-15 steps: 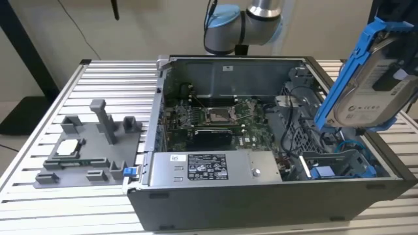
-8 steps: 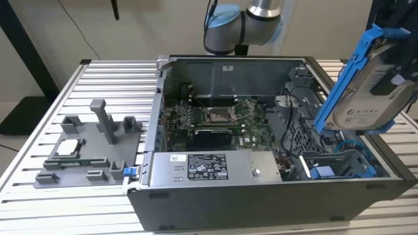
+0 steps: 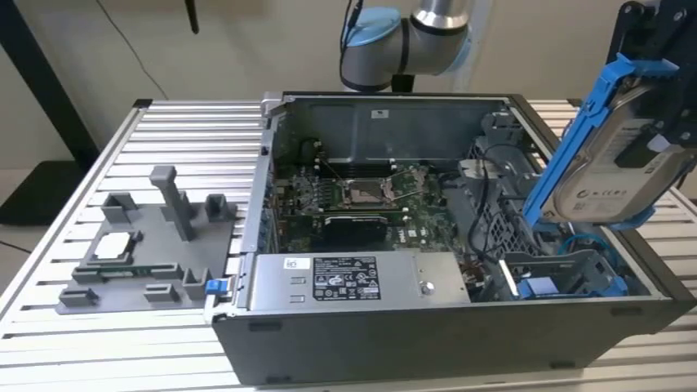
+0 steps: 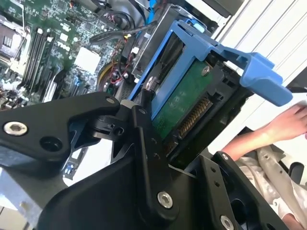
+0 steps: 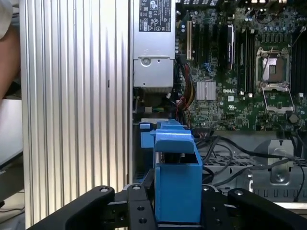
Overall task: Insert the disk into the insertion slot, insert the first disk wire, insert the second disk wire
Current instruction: 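Insert the disk into the insertion slot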
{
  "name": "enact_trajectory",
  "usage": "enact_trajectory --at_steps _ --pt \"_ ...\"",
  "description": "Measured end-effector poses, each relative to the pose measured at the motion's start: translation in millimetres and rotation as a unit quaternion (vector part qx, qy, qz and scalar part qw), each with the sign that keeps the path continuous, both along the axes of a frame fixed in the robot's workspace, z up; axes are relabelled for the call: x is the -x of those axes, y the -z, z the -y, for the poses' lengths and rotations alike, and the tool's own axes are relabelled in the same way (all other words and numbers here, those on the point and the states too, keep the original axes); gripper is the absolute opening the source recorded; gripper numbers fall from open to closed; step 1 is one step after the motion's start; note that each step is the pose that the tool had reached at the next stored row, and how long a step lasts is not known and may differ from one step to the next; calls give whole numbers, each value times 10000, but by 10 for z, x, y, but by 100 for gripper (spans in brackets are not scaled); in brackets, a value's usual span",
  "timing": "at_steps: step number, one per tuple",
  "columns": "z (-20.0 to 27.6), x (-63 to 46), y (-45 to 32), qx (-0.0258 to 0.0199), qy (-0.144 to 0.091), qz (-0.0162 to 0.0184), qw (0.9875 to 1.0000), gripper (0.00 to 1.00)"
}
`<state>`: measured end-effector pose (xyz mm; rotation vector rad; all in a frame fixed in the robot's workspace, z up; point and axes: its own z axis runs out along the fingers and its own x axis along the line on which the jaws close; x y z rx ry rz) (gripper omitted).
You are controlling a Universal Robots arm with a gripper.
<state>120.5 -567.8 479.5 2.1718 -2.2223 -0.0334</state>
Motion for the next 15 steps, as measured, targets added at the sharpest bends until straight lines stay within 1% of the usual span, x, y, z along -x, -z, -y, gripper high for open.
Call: enact_trajectory --at_steps 15 --pt "1 -54 185 1 0 0 10000 0"
